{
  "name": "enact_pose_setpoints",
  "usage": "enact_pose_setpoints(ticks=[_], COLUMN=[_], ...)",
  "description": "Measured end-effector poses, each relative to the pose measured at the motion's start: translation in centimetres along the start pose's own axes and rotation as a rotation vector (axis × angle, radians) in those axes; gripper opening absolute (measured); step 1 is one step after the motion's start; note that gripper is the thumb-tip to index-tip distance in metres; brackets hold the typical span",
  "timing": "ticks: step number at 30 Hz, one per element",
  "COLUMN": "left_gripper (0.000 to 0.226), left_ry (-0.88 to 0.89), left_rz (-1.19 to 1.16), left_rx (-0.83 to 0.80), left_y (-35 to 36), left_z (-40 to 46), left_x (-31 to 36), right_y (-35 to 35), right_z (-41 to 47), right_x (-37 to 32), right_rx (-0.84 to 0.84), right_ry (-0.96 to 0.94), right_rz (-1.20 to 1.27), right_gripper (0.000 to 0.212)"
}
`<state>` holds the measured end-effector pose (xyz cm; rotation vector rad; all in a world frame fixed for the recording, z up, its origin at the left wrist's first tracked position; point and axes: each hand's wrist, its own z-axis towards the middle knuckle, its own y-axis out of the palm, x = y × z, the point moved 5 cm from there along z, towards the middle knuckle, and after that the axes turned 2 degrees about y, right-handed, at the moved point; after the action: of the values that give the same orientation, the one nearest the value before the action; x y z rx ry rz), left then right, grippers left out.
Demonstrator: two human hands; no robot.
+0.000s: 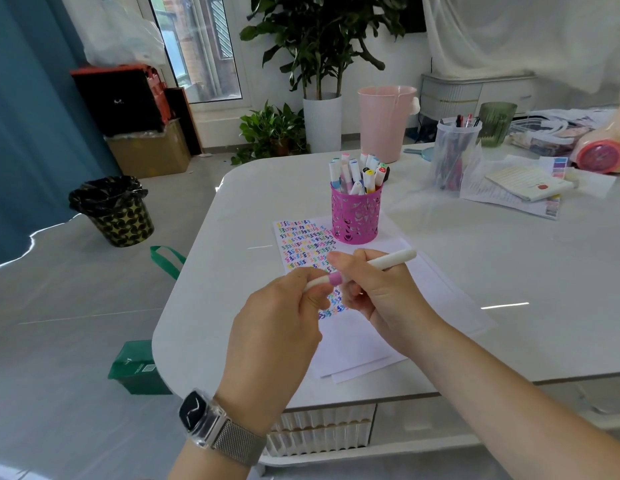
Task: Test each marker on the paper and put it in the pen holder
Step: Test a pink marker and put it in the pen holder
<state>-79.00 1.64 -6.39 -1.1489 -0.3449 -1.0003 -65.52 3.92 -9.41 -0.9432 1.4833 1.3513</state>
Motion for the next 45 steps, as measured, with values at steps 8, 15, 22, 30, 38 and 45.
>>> enact_pose_setpoints(ticks=[8,15,22,30,38,45], left_gripper=[0.018,0.014,0.01,0.033,0.039,0.041], left_ry=[-0.127,-0.105,-0.123,-0.202,-0.226,-0.197], left_rz=[0.117,-0.182,-0.287,0.385,0.604,0.636], left_rx=[0.133,0.063,0.117,-0.228,-0.476,-0.528], left_y=[-3.4,-1.7,-2.1,-0.6,0.5,0.5], left_z=[1.0,0.9,1.2,0.1,-0.6,-0.9], left_x=[-2.4,-0.9,-0.7,-4.5,-4.8,-4.6], right_y=[-0.5,2.2,2.5,-2.2,-4.9,-3.9], right_z=[-0.4,-1.6,-1.8,3.9,7.3,11.0], right_x=[-2.0,0.0,-0.7,-4.5,-8.7,-5.9], right_rx=[0.075,-0.192,-0.303,0.087,0.466,0.292], right_ry=[-0.707,-0.817,-0.496,-0.632,-0.899,-0.682], right_rz=[-0.978,-1.118,-0.882,-0.55,-0.483,-1.089], right_gripper=[0.069,0.032,0.059,0.046,0.024,0.039])
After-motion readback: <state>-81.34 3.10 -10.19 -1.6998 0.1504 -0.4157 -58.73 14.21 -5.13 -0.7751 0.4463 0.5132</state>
